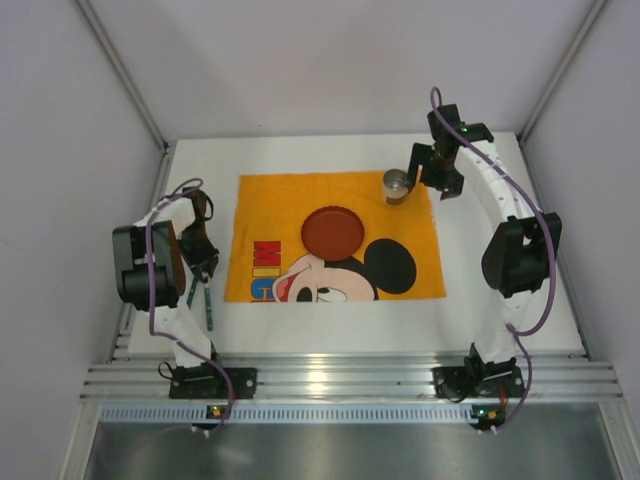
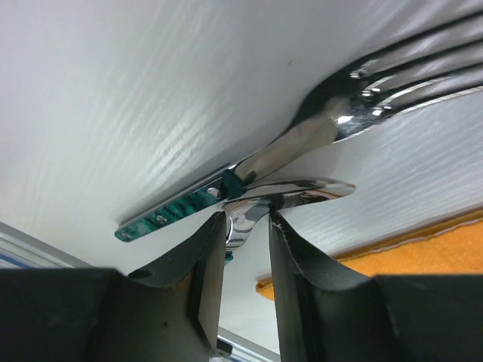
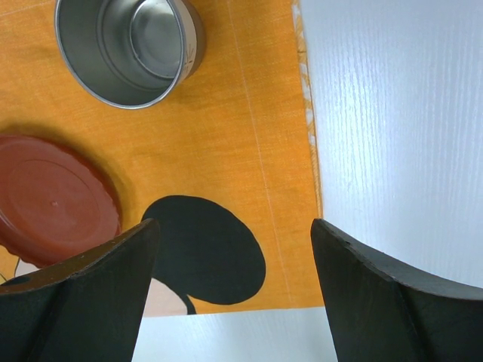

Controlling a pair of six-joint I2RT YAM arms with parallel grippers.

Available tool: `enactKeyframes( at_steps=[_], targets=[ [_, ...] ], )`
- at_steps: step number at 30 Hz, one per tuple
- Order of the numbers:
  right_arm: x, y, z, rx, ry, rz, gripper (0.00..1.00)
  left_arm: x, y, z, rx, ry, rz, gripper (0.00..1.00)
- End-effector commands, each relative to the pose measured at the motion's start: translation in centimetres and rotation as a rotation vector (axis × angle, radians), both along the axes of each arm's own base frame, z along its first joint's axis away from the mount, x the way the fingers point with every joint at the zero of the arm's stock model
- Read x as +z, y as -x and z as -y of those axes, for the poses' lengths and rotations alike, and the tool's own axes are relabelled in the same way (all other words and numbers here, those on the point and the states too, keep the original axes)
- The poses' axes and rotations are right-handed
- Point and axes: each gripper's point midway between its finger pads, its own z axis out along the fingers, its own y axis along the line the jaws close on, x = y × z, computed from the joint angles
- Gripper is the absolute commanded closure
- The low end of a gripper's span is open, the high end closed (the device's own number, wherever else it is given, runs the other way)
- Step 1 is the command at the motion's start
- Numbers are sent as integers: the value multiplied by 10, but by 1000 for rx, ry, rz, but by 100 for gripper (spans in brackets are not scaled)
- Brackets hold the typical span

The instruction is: Set the dinner table for one person

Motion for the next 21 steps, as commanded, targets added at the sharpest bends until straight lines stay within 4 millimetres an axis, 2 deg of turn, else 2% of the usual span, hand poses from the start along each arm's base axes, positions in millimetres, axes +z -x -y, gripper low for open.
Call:
enactKeyframes(
  at_steps=[1, 7, 10, 11, 13, 14, 17, 21],
  targets=[
    [24, -14, 9, -10, 10, 84, 18, -21, -53, -24, -25, -97, 150, 65],
    [29, -11, 12, -13, 18, 89, 18, -30, -88, -17, -51, -34, 217, 65],
    [31, -10, 13, -14, 16, 93, 18, -27, -112, -8, -60, 29, 257, 65],
    [33, -10, 12, -12, 18, 96, 18, -19, -127, -8, -59, 39, 289, 64],
    [36, -8, 14, -13, 21, 103, 18, -6, -136, -2, -61, 76, 316, 61],
    [37, -7, 15, -16, 23, 105, 18, 12, -146, -1, -65, 73, 363, 60],
    [36, -2, 18, -21, 32, 102, 18, 42, -148, -4, -81, 50, 416, 51],
    [35, 8, 19, -26, 24, 100, 18, 54, -132, -11, -114, 8, 412, 43]
  ],
)
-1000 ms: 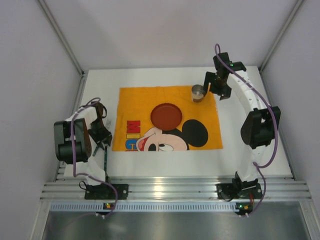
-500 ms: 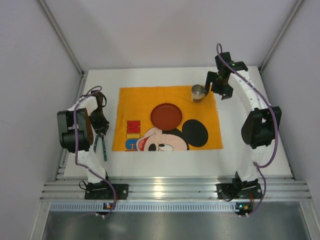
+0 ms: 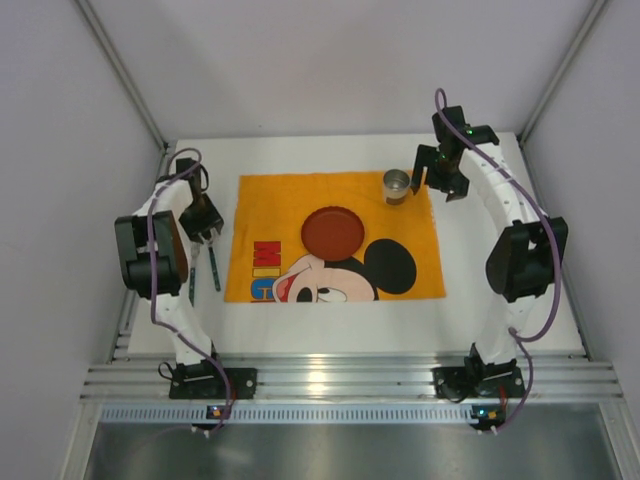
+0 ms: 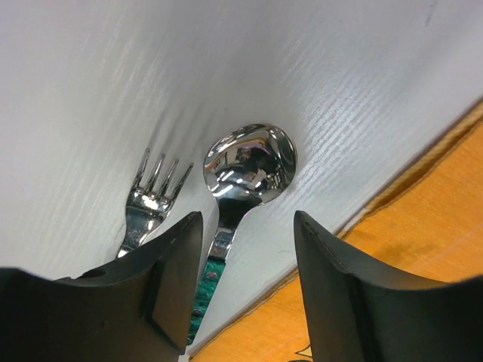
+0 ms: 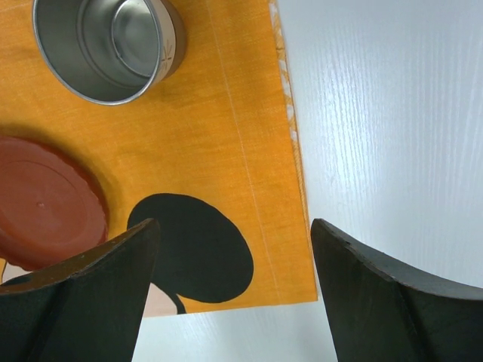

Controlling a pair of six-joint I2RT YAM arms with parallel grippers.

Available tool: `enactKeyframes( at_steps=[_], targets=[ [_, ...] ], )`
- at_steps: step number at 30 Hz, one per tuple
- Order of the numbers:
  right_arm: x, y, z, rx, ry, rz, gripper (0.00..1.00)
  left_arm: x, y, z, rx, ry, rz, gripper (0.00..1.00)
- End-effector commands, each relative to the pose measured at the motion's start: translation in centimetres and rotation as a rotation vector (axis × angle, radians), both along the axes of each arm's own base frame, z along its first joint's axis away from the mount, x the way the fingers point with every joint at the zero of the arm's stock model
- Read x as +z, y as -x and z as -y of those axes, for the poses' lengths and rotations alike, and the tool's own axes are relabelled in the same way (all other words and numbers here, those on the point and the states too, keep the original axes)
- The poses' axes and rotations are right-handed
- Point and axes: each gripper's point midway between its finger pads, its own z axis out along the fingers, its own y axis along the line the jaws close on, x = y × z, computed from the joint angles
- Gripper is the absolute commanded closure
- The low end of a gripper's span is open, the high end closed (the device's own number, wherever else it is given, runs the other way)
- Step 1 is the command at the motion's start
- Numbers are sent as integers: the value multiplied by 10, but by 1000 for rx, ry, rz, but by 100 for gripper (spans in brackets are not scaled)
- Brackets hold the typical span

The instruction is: Set the dinner table for one person

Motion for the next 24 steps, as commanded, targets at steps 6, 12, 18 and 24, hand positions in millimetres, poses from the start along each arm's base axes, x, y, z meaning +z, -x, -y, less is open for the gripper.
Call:
enactKeyframes(
  at_steps=[6, 12, 18, 24],
  targets=[
    [29, 9, 7, -19, -10, 91, 18, 20, 20, 0, -23, -25, 83, 44],
    [34, 8, 10, -13, 3, 106, 18, 2, 37, 10, -39, 15, 61, 50],
    [38, 11, 10, -7, 6, 106, 18, -15, 41, 7, -25, 1, 34, 67],
    [47, 13, 14, 2, 20, 114, 18, -20, 36, 1, -28, -30, 20, 100]
  ],
)
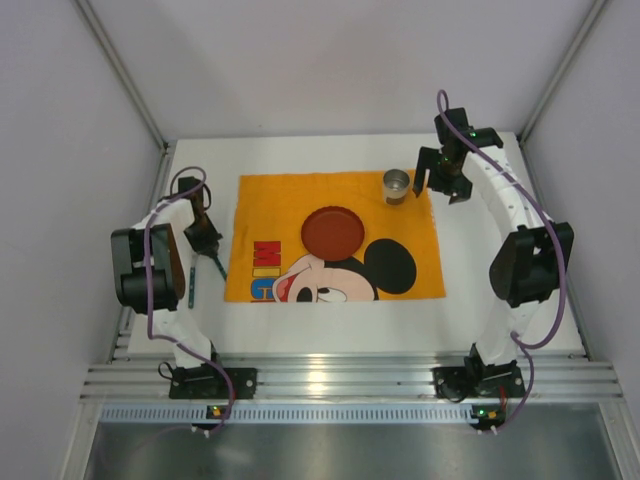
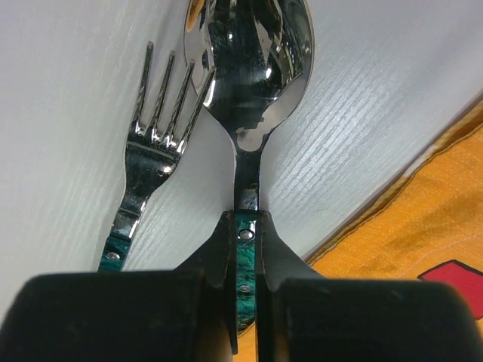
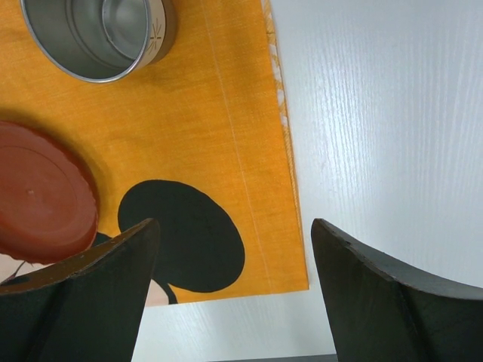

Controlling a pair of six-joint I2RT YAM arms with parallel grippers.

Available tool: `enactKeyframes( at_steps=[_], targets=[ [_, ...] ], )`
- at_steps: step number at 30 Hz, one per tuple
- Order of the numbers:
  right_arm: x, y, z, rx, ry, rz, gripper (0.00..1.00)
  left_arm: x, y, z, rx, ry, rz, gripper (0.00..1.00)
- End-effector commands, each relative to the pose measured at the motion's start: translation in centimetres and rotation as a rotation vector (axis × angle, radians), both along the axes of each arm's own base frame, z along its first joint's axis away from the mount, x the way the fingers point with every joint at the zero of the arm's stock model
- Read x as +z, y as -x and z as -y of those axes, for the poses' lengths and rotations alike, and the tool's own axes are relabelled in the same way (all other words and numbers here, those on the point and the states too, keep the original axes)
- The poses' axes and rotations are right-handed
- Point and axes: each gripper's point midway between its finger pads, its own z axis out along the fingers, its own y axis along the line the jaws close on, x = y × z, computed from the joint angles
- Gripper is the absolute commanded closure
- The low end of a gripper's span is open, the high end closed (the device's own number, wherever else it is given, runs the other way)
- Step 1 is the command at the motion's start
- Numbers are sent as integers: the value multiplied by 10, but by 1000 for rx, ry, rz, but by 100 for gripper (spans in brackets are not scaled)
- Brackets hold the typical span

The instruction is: Set the dinner table for one person

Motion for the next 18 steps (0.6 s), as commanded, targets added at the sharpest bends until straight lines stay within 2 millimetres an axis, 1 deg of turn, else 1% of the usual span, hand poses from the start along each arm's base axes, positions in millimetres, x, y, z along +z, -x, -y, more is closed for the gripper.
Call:
enactKeyframes(
  at_steps=[1, 3, 4, 5, 6, 7, 9, 10, 11, 12, 13, 14, 15, 16, 17, 18],
  targets=[
    [42, -1, 9, -4, 7, 114, 18, -6, -9, -12, 5, -50, 10, 100],
    [44, 0, 8, -3, 0, 119, 18, 0, -9, -19, 7, -86, -8, 100],
    [44, 1, 7, -1, -3, 117, 17, 7, -14, -24, 12, -110, -10, 100],
    [45, 2, 6, 3, -13, 118, 17, 11, -5, -35, 39, -170, -53, 100],
    [43, 3, 5, 6, -18, 114, 16, 17, -5, -40, 46, -193, -58, 100],
    [44, 4, 4, 9, -24, 115, 15, 29, -12, -44, 51, -215, -34, 100],
    [48, 6, 2, 11, -35, 128, 13, 46, -13, -49, 56, -249, -20, 100],
    [47, 7, 3, 10, -34, 127, 12, 64, -21, -52, 67, -260, 27, 100],
    [52, 9, 4, 7, -35, 139, 10, 72, -24, -50, 74, -260, 48, 100],
    [54, 10, 3, 9, -36, 145, 6, 80, -25, -48, 78, -260, 61, 100],
    [56, 10, 4, 8, -39, 151, 3, 98, -35, -42, 73, -258, 109, 100],
    [57, 11, 3, 12, -43, 153, 0, 105, -39, -36, 78, -248, 130, 100],
    [59, 12, 3, 16, -46, 157, 0, 111, -41, -29, 70, -233, 138, 100],
    [61, 13, 1, 21, -51, 158, 0, 124, -51, -22, 66, -224, 176, 100],
    [63, 14, 1, 23, -58, 161, 0, 130, -57, -4, 42, -207, 197, 100],
    [64, 16, 1, 25, -61, 162, 0, 135, -61, 8, 25, -183, 214, 100]
  ],
)
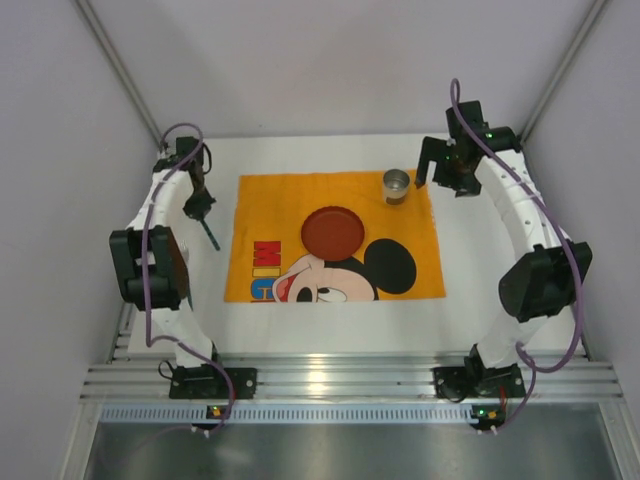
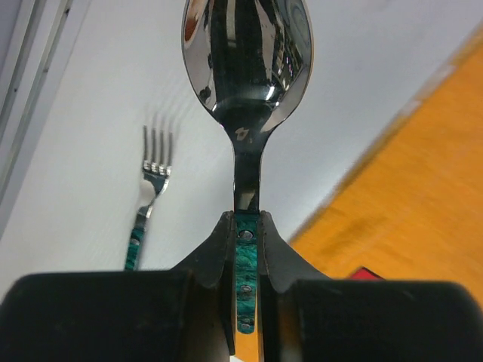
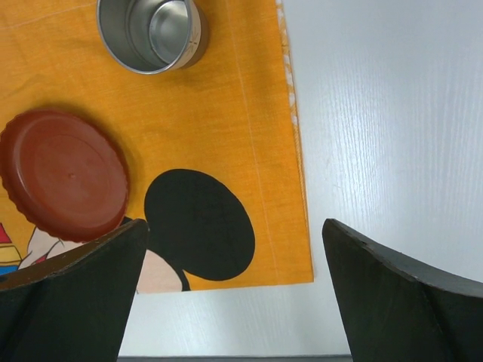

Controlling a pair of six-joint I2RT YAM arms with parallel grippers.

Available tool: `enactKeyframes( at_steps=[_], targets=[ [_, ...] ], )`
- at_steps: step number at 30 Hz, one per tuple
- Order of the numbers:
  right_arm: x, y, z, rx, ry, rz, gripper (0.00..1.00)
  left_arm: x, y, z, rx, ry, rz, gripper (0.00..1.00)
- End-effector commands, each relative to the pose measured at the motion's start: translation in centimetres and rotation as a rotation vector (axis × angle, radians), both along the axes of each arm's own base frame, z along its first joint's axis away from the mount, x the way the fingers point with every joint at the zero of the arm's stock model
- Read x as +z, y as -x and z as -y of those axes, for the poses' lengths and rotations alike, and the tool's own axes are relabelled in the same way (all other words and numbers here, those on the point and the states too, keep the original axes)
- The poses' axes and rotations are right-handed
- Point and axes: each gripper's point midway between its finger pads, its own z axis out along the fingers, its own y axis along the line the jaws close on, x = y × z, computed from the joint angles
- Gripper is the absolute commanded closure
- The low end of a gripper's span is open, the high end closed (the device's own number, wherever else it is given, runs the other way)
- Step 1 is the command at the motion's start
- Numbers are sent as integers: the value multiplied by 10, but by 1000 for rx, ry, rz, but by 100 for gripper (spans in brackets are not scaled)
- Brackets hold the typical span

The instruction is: Set the dinner table for one person

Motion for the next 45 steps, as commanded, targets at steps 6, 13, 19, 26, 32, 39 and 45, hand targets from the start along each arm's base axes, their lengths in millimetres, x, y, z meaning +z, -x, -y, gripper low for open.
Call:
enactKeyframes(
  at_steps=[6, 13, 19, 26, 32, 39, 45],
  targets=[
    [30, 18, 4, 10, -23, 69, 0, 81, -44, 163, -252, 169, 212, 100],
    [32, 48, 11, 3, -24, 60, 0, 73, -63, 360, -572, 411, 239, 100],
    [26, 83, 21, -13, -4, 29, 0, 56, -51, 466, -708, 632, 237, 100],
    [20, 118, 32, -60, 4, 13, 0, 15, -18, 510, -728, 661, 153, 100],
    [14, 137, 37, -92, 7, -13, 0, -8, -4, 518, -716, 644, 113, 100],
    [10, 155, 43, -126, 12, -18, 0, -43, 11, 503, -688, 608, 35, 100],
    [9, 158, 43, -134, 5, -20, 0, -55, 18, 505, -720, 602, 0, 97]
  ],
)
